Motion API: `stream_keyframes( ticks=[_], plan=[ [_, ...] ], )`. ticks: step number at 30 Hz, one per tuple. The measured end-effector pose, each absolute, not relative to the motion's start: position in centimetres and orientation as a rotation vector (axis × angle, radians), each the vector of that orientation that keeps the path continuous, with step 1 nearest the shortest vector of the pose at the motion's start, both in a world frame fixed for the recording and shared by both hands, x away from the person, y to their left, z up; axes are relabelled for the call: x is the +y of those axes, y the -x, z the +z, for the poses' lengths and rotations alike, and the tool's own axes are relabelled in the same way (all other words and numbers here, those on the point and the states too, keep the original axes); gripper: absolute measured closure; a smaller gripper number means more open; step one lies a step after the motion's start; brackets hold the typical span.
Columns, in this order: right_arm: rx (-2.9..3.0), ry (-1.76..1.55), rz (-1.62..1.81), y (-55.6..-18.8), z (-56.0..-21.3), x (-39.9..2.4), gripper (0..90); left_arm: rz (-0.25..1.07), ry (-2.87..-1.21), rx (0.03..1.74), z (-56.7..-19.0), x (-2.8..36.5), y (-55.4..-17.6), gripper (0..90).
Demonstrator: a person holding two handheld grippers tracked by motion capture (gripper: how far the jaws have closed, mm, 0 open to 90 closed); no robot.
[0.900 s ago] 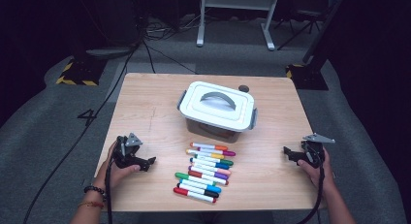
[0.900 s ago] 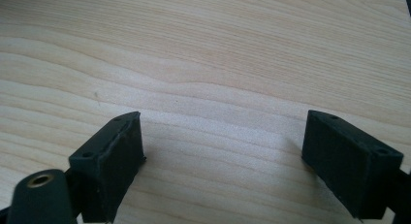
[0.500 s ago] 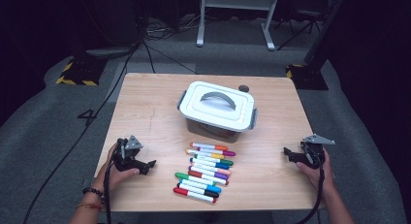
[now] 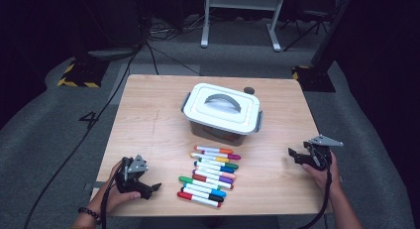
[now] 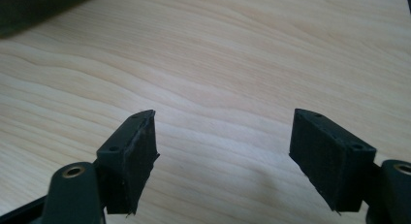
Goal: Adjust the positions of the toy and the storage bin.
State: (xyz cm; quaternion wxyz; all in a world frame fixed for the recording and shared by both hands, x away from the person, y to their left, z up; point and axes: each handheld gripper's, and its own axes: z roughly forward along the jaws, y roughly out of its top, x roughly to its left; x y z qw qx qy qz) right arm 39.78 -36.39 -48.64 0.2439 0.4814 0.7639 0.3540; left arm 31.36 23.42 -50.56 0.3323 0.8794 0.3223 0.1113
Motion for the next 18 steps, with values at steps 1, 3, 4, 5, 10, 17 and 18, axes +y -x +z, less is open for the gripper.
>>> stream_keyframes(
  ticks=[1,3,4,5,10,17,18],
  plan=[
    [2.090,-1.305,0.979,-39.8,-48.4,-36.1,25.8,0.290,-2.304,0.825,-50.6,23.2,-30.9,0.3],
    [2.099,-1.278,1.004,-39.8,-47.8,-35.7,25.8,0.281,-2.308,0.800,-50.6,22.8,-30.4,0.4],
    [2.104,-1.270,1.013,-39.8,-47.6,-35.4,25.8,0.275,-2.310,0.787,-50.6,22.6,-30.1,0.3],
    [2.112,-1.253,1.036,-40.0,-47.0,-34.8,25.8,0.272,-2.315,0.777,-50.6,22.5,-30.0,0.4],
    [2.117,-1.193,1.081,-40.0,-45.7,-33.6,25.9,0.257,-2.326,0.737,-50.6,21.5,-29.7,0.3],
    [2.153,-1.099,1.132,-40.0,-44.0,-30.5,26.0,0.239,-2.346,0.709,-50.5,19.9,-29.3,0.0],
    [2.165,-1.089,1.137,-40.0,-44.0,-30.0,26.0,0.238,-2.343,0.709,-50.5,19.8,-29.3,0.0]
  ],
)
